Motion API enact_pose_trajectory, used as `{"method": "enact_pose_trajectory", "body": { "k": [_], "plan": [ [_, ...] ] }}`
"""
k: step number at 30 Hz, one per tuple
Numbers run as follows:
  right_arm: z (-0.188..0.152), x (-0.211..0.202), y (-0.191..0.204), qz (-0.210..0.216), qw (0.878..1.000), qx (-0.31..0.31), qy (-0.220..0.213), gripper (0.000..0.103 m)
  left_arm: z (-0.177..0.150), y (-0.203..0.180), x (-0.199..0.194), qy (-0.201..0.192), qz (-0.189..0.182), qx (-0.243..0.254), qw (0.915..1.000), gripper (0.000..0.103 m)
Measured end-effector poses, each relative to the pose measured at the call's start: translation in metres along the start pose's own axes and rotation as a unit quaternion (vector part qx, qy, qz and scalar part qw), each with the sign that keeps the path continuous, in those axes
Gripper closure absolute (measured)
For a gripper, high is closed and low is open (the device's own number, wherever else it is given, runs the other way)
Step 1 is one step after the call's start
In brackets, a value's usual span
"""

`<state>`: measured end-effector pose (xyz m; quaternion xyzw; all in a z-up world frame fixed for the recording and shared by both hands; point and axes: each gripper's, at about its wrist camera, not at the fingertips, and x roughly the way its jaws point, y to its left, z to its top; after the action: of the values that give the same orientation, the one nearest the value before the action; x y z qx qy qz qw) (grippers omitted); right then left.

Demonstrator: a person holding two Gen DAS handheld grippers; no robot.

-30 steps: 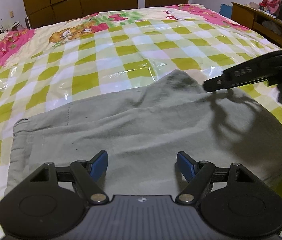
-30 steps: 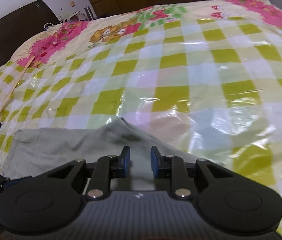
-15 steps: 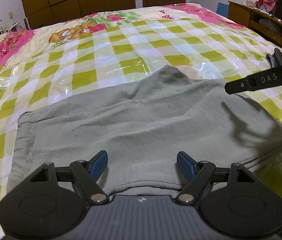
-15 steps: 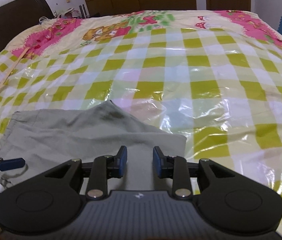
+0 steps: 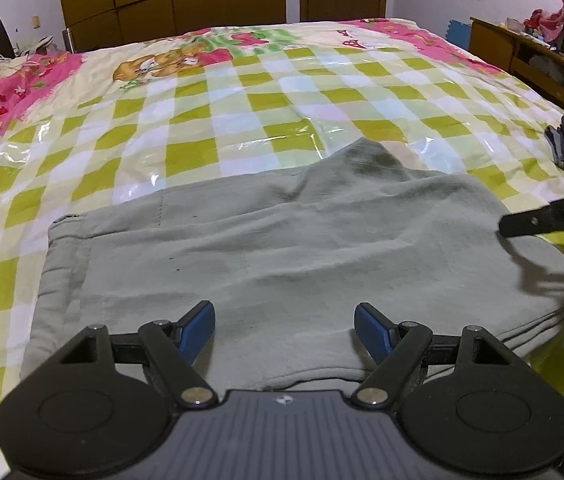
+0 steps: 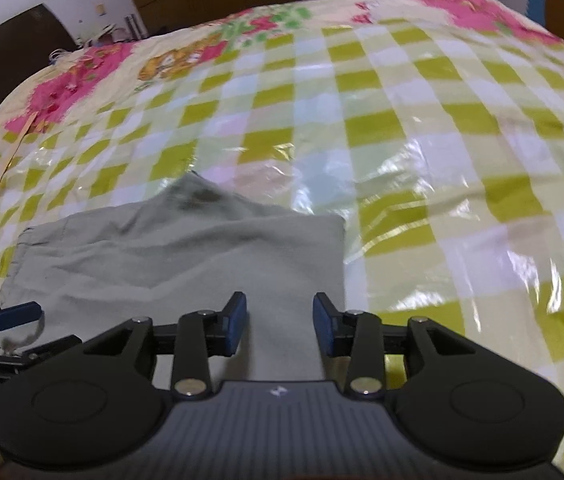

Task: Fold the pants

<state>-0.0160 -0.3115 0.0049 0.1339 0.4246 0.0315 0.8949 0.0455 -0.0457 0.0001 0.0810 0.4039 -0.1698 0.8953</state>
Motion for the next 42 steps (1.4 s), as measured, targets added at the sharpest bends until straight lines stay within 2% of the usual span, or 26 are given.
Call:
{"method": "enact_pose_trajectory", "body": {
  "k": [4,8,14,18,27,31,34,37,40,42],
  "plan": [
    [-0.007,0.0,-0.013,0.013,0.999,0.036,0.002,0.065,0.0,0.001,0.003,-0.001,-0.001,0.0,1.0,0.015],
    [-0.009,-0.007,-0.029,0.02,0.996,0.081,-0.02,0.062,0.0,0.003,0.009,0.007,-0.004,-0.002,1.0,0.014],
    [-0.017,-0.004,-0.041,0.046,0.993,0.106,0.005,0.06,0.0,0.002,0.015,0.018,-0.001,-0.006,0.9998,0.011],
    [-0.019,-0.002,-0.045,0.086,0.986,0.139,0.013,0.06,0.003,-0.003,0.017,0.029,0.007,-0.008,0.9995,0.011],
    [-0.02,0.003,-0.037,0.102,0.987,0.121,0.038,0.057,0.006,-0.001,0.02,0.038,0.003,-0.022,0.999,0.01],
    [-0.024,0.004,-0.043,0.152,0.975,0.153,0.047,0.056,0.005,0.001,0.02,0.037,-0.002,-0.03,0.9989,0.01],
    [-0.025,0.01,-0.047,0.16,0.971,0.172,0.05,0.056,0.005,0.001,0.02,0.038,-0.001,-0.028,0.9989,0.01],
    [-0.023,0.017,-0.046,0.178,0.963,0.197,0.043,0.055,0.005,0.001,0.019,0.039,-0.002,-0.027,0.9989,0.01],
    [-0.022,0.013,-0.043,0.232,0.949,0.21,0.024,0.055,0.006,0.001,0.02,0.041,-0.002,-0.027,0.9988,0.01],
    [-0.022,0.012,-0.044,0.237,0.949,0.208,0.015,0.056,0.007,-0.001,0.021,0.041,0.0,-0.024,0.9988,0.009]
  ]
}}
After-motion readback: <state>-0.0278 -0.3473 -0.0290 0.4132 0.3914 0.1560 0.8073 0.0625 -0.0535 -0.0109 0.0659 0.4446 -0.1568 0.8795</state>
